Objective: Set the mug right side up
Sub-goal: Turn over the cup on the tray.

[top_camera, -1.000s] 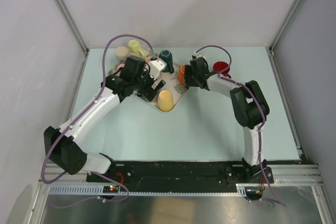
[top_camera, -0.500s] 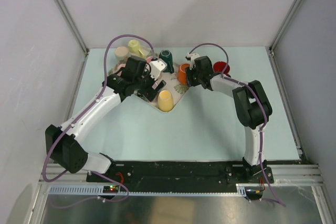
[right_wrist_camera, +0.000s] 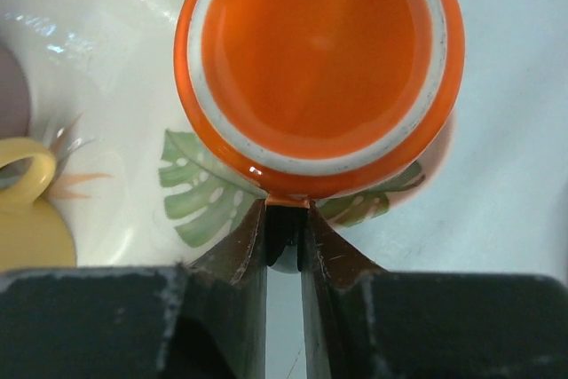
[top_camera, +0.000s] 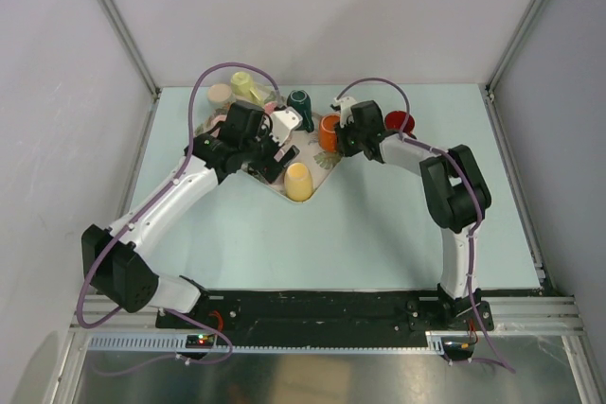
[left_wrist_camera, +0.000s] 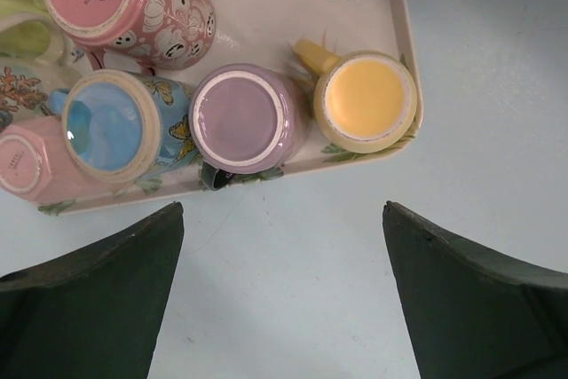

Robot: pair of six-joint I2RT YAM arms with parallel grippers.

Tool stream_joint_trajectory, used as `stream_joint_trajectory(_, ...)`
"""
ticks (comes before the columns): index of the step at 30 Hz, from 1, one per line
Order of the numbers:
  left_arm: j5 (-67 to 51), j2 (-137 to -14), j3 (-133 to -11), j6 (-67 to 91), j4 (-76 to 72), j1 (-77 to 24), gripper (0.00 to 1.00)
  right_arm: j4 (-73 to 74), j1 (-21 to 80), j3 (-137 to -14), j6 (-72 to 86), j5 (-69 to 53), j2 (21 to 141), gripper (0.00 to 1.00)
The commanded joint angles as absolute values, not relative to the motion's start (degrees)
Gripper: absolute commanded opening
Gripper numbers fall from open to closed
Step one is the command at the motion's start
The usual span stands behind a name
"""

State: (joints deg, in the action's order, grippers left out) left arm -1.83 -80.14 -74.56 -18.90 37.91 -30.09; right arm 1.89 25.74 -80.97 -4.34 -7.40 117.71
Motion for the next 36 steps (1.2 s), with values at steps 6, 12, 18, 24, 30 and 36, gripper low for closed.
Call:
stream_joint_trajectory(6,-6.1,-76.1,-74.1,-30.7,34.3,-29.5,0.96,3.4,21.2,-83.4,-0.5,-36.1,106.7,0.00)
stream_joint_trajectory(12,-11.2,-70.4,-68.0,-42.1,19.4,-29.4,0.99,6.4,16.6,-88.0,13.5,-53.1,103.6,0.00)
stream_joint_trajectory(18,-15.3,-65.8,-56.0,-57.8,-7.2,-30.5,1.00,-5.0,14.4,-88.5,30.9,-63.8,103.9,0.00)
stream_joint_trajectory(24,-19.5,-67.7,-50.4,-69.9,-24.3,-30.8,1.00,-11.9,16.0,-85.9,37.6,-70.5,101.5,0.00)
stream_joint_trajectory(30,-21.6,-72.6,-46.7,-76.6,-38.3,-31.3,1.00,-15.2,18.0,-83.6,38.4,-75.1,98.7,0.00)
stream_joint_trajectory(36,-22.9,-78.6,-44.7,-82.2,-53.4,-31.5,0.99,-15.3,18.5,-81.7,38.4,-77.3,97.1,0.00)
